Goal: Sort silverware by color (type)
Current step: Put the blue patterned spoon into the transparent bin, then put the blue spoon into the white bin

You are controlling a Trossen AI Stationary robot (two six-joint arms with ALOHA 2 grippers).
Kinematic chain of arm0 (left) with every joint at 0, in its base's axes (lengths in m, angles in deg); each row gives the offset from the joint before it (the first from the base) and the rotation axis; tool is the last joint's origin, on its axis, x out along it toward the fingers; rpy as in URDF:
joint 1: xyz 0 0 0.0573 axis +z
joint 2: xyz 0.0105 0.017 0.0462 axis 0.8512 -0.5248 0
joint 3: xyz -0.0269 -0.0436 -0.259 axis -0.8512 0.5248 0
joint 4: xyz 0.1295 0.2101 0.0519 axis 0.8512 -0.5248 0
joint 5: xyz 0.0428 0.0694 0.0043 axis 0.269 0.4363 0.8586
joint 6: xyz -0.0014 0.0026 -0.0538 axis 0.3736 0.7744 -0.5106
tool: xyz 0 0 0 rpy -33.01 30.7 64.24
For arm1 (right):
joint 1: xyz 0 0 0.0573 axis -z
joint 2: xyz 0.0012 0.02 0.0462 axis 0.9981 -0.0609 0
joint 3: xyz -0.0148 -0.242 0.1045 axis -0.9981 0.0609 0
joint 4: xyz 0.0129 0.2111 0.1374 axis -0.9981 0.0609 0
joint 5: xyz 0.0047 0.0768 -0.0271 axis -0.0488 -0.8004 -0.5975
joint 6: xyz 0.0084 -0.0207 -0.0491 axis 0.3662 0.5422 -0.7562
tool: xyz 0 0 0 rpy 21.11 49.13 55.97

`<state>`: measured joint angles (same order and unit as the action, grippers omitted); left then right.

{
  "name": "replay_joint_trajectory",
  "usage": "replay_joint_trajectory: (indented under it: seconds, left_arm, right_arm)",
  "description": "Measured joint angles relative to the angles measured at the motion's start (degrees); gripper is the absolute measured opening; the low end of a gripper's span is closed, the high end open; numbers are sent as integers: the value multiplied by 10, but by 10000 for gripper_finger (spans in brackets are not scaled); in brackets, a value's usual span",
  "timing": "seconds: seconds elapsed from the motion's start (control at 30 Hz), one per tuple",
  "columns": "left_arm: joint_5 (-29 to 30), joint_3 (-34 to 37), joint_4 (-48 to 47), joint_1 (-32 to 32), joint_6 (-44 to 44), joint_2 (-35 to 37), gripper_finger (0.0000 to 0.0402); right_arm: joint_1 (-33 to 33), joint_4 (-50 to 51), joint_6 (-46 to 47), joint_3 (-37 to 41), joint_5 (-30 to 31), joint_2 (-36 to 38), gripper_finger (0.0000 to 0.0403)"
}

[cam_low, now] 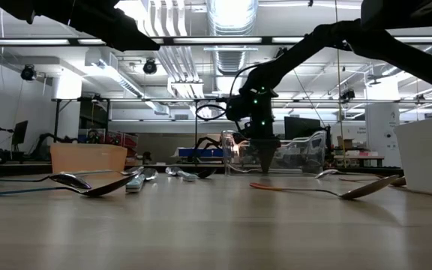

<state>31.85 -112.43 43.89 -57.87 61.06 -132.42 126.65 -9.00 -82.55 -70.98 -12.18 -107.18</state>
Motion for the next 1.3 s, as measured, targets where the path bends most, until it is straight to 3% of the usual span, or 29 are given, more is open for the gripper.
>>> replay_joint_trajectory:
  seconds: [0.7,1.1,1.3]
  left_arm:
    - [0,0,0,0,0,0,0]
    - [0,0,0,0,0,0,0]
    - [0,0,0,0,-8,0,0]
  right_arm:
    - [-4,6,20,-1,4,8,82]
    - [-20,14,58,-2,3,67,71]
    - [-41,28,156,-2,3,109,68]
